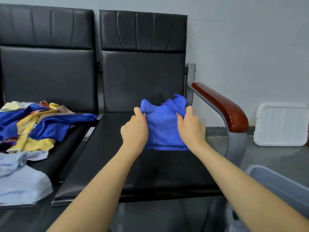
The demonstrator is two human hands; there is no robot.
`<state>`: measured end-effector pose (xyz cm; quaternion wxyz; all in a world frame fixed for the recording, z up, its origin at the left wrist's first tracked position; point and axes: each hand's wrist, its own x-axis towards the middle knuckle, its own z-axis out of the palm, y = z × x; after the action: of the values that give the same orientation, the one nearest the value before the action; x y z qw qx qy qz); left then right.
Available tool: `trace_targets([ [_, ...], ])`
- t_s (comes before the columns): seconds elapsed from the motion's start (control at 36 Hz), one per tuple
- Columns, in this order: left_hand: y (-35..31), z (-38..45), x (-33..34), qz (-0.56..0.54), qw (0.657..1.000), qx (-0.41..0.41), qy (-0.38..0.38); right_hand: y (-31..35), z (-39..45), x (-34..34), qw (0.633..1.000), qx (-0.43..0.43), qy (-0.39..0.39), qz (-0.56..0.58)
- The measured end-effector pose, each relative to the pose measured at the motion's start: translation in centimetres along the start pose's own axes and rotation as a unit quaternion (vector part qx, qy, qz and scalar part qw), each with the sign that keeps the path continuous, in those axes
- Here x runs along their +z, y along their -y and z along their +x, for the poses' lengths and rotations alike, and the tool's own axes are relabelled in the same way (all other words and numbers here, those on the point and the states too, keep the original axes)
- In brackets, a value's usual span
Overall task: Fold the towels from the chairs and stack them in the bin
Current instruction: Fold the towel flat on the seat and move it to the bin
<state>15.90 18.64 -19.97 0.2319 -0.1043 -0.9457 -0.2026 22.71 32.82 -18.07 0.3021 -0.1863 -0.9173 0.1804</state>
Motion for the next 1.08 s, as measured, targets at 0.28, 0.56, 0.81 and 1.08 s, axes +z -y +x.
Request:
trace_targets([
  [0.28,-10.5,0.9,-1.8,-0.043,0.987,0.153,-0.031,-6.1,0.5,-8.8,0.989,0.084,-0.118,-0.028],
  [0.56,-22.2,-6.3,-0.1,-0.074,0.955,0.285,0.039,-17.9,-4.2,-14.5,0.968,0.2,-0.141,-0.05],
  [0.81,-33.3,-15.9,7.4,-0.029,0.924,0.357,0.135,-31.3,-11.7,-18.4,0.938,0.316,-0.103,-0.094],
  [1.08,-39.3,-26.6,17.6,-0.053,0.874,0.36,0.323,-44.5,-19.9,-17.5,0.904,0.414,-0.028,-0.104],
])
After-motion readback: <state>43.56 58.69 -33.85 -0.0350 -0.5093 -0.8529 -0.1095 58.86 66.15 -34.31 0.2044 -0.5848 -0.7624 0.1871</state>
